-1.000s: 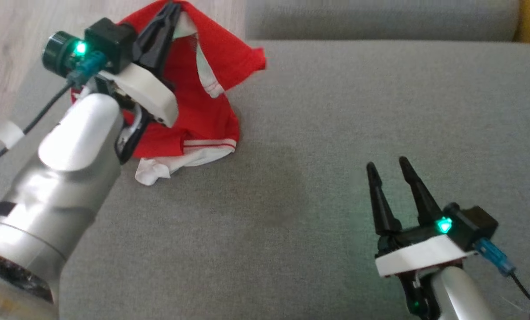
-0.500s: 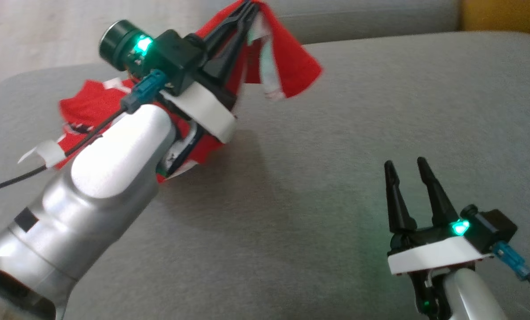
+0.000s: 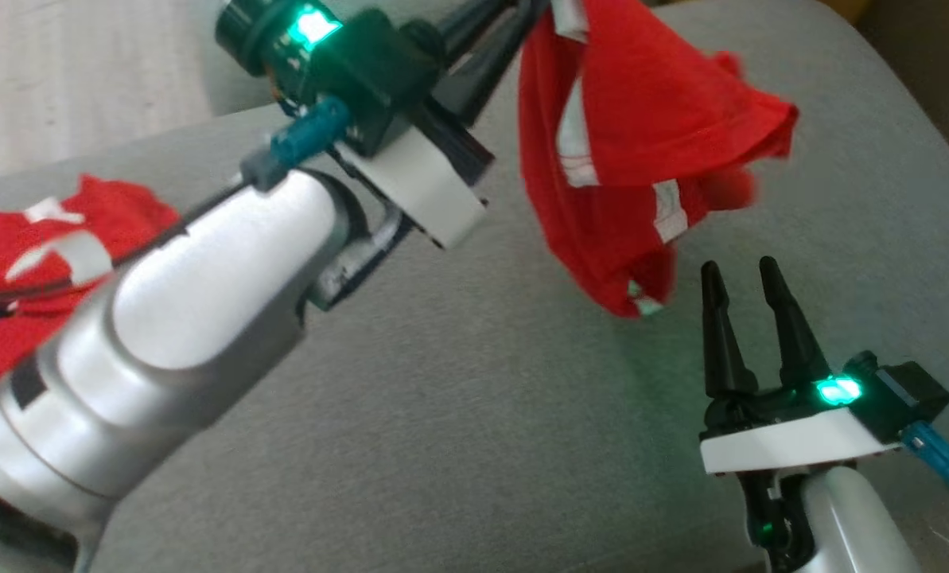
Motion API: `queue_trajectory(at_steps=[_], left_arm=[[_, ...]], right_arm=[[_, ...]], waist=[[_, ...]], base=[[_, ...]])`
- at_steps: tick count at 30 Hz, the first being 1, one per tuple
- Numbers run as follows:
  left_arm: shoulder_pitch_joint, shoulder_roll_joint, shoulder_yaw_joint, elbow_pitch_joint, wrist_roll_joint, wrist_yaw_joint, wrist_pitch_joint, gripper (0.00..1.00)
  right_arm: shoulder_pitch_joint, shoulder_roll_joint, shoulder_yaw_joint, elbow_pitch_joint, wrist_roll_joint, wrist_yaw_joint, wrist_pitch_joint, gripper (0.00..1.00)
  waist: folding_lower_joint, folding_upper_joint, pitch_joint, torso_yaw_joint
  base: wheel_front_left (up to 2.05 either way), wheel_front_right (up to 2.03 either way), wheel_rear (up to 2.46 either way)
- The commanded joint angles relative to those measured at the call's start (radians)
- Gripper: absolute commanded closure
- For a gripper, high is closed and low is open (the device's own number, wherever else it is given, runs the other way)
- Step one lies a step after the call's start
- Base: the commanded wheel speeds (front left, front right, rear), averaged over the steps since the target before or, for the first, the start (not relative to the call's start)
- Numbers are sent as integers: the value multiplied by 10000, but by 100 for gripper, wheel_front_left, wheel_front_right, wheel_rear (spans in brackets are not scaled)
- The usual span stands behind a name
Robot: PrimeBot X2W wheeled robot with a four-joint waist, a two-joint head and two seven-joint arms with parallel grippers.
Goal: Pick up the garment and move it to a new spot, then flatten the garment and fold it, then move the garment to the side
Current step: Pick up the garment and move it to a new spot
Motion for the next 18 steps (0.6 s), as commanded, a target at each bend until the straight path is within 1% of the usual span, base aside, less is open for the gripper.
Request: queue_trajectory(at_steps=[1, 5, 7, 10, 12, 13, 14, 15, 16, 18], left_arm=[[-659, 480, 452, -52, -108, -15, 220, 100], [-919, 743, 257, 945, -252, -499, 761, 100], [-1109, 783, 104, 1711, -259, -881, 868, 100], [-1507, 729, -60, 3061, -188, -1354, 874, 100], [-1826, 617, -26, 4049, -103, -1451, 648, 100], [-2000, 556, 22, 4556, -53, -1454, 487, 89], [-2172, 465, 151, 5036, -32, -1367, 214, 68], [-2360, 378, 257, 5470, 42, -1270, -129, 4], [-2524, 284, 321, 5872, 117, -1212, -447, 0], [-2780, 58, 456, 6568, 175, -1108, -1035, 0]], right_arm=[[-488, -26, 335, -410, 104, -7, -109, 0], [-662, -26, 674, -571, 302, -7, -109, 0], [-752, -26, 906, -645, 381, -7, -109, 0], [-890, -26, 1289, -741, 498, -7, -109, 0], [-973, -26, 1497, -801, 562, -7, -109, 0], [-1017, -26, 1589, -828, 589, -7, -109, 0], [-1050, -26, 1664, -850, 612, -7, -109, 0], [-1074, -26, 1741, -862, 632, -7, -109, 0], [-1092, -26, 1806, -876, 643, -7, -109, 0], [-1120, -26, 1891, -887, 639, -7, -109, 0]], waist=[[0, 0, 301, -413], [0, 0, 763, -939], [0, 0, 1025, -1199], [0, 0, 1401, -1561], [0, 0, 1627, -1729], [0, 0, 1736, -1804], [0, 0, 1826, -1853], [0, 0, 1910, -1888], [0, 0, 1982, -1899], [0, 0, 2090, -1845]], base=[[0, 0, 0], [0, 0, 0], [0, 0, 0], [0, 0, 0], [0, 0, 0], [0, 0, 0], [0, 0, 0], [0, 0, 0], [0, 0, 0], [0, 0, 0]])
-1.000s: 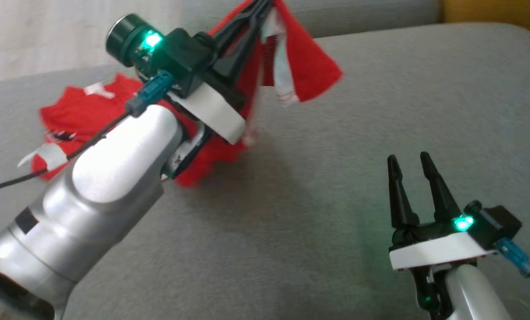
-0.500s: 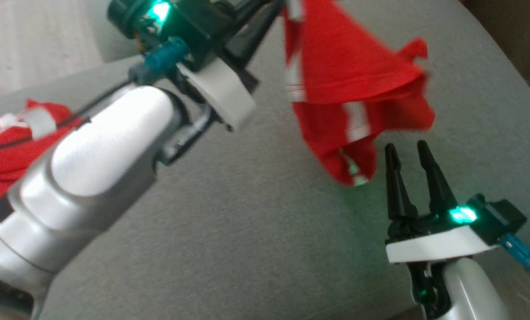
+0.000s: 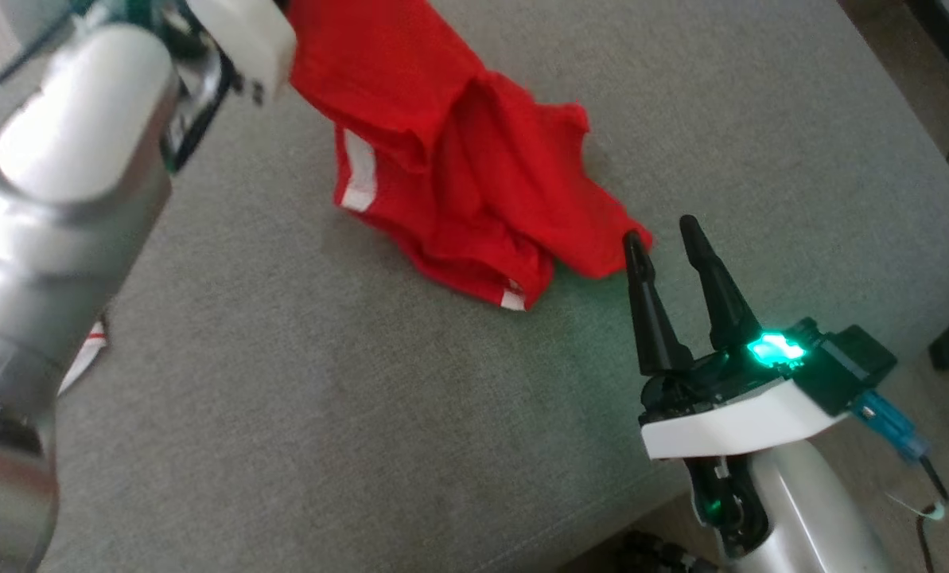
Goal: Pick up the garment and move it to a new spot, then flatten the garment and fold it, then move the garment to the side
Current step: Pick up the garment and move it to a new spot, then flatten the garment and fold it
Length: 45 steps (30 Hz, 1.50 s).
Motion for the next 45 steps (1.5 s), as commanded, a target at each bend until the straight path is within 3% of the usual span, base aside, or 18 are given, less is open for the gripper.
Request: queue_trajectory(at_steps=[1, 10, 15, 20, 25, 35, 45], left_arm=[[-725, 31, 485, 51, 50, 75, -351, 0], [-834, -736, 581, 1429, -71, -242, -1820, 0], [-270, -774, 766, 1448, -254, -191, -2137, 0], [1166, -556, 1280, 728, -503, 254, -2290, 0], [3449, -184, 2101, -1125, -382, 1036, -2300, 0], [8311, -134, 3319, -4616, 484, 2611, -2303, 0], [9760, -468, 4113, -5521, 1233, 2484, -2303, 0]], right_arm=[[-271, -26, 228, -367, 72, -7, -109, 0], [-325, -26, -321, -184, -371, -7, -109, 0], [-301, -26, -727, -10, -732, -7, -109, 0], [-84, -26, -1430, 178, -1220, -7, -109, 0], [315, -26, -2013, 336, -1594, -7, -109, 0], [1086, -26, -2453, 744, -1986, -7, -109, 0], [1158, -26, -2433, 1138, -2289, -7, -109, 0]], waist=[[-2, 0, 168, 7], [-2, 0, -118, 1277], [-2, 0, -546, 2011], [-2, 0, -1135, 3010], [-2, 0, -1684, 3939], [-2, 0, -2231, 4817], [-2, 0, -2245, 4978]], base=[[0, 0, 0], [0, 0, 0], [0, 0, 0], [0, 0, 0], [0, 0, 0], [0, 0, 0], [0, 0, 0]])
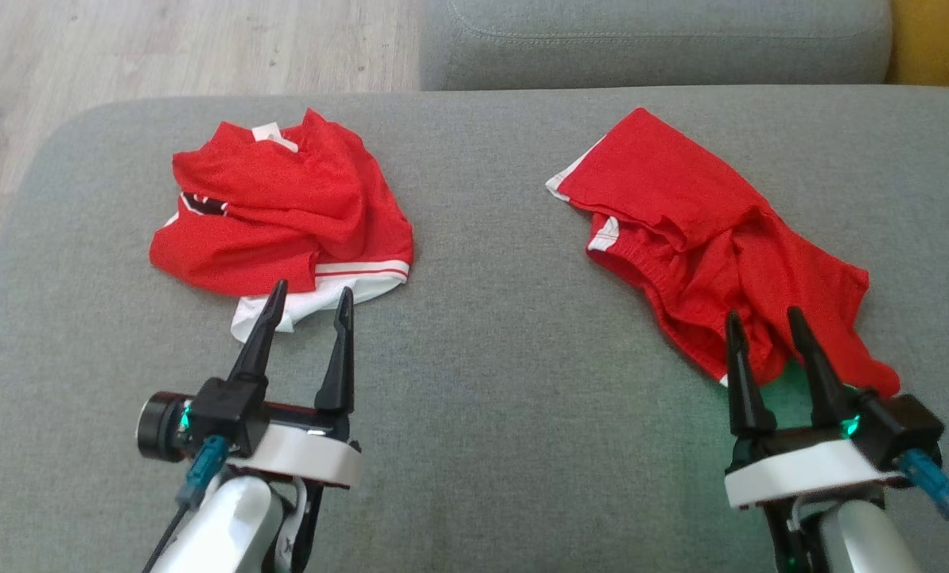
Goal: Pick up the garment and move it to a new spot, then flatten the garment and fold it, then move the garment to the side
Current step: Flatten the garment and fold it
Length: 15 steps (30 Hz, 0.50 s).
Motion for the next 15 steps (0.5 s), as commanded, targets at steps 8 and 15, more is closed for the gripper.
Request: queue_trajectory(at_steps=[8, 15], left_arm=[[-363, -245, 701, -313, 385, -398, -95, 0], [-531, -434, 815, -178, 559, -631, -95, 0]], right_arm=[[-858, -41, -45, 1951, -921, -7, -82, 0], [-1611, -41, -456, 3249, -1417, -7, -54, 0]], waist=[[1, 0, 458, 172], [1, 0, 803, 382]], base=[[0, 0, 0], [0, 0, 0]])
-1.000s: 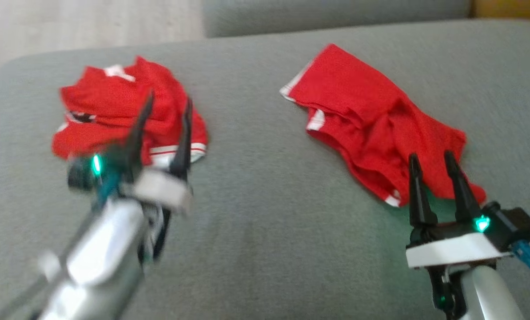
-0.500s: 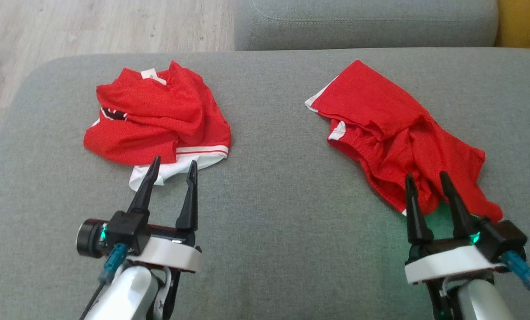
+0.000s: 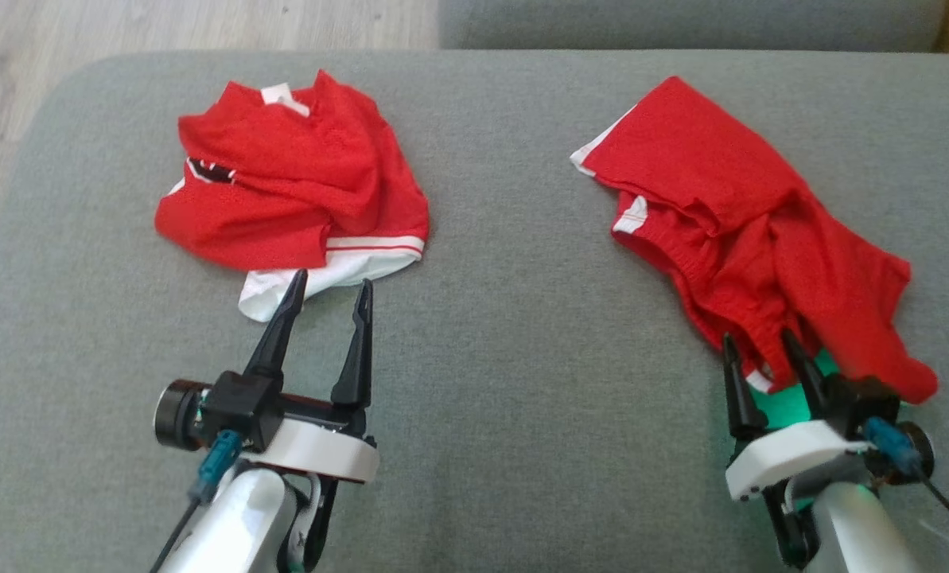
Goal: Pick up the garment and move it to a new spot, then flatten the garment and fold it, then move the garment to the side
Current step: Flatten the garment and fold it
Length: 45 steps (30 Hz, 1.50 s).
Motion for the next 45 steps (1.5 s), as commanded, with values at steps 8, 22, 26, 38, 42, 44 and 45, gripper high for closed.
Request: queue_trajectory(at_steps=[8, 22, 26, 38, 42, 44, 45], left_arm=[[-609, -105, 587, -70, 282, -223, -95, 0], [-509, -390, 797, 154, 478, -430, -95, 0], [-482, -454, 850, 151, 530, -466, -95, 0], [-388, -605, 1032, 189, 704, -594, -95, 0], [-373, -613, 1132, 179, 728, -589, -95, 0], [-344, -611, 1219, 164, 743, -577, -95, 0], [-321, -612, 1248, 159, 754, -579, -95, 0]], right_arm=[[-884, -39, 104, 1057, -78, -7, -92, 100], [-1614, -39, 3145, -98, 1086, -7, -100, 100], [-1894, -39, 4304, -399, 1476, -7, 213, 100], [-2450, -39, 6641, -494, 2366, -7, 791, 0], [-2503, -39, 6524, -462, 2512, -7, 706, 0], [-2513, -39, 6347, -431, 2510, -7, 655, 0], [-2493, -39, 6222, -418, 2496, -7, 635, 0]], waist=[[-1, 0, 207, 244], [-1, 0, -77, 268], [-1, 0, -129, 337], [-1, 0, -98, 653], [-1, 0, -95, 591], [-1, 0, -129, 478], [-1, 0, -166, 405]], base=[[0, 0, 0], [0, 0, 0], [0, 0, 0], [0, 0, 0], [0, 0, 0], [0, 0, 0], [0, 0, 0]])
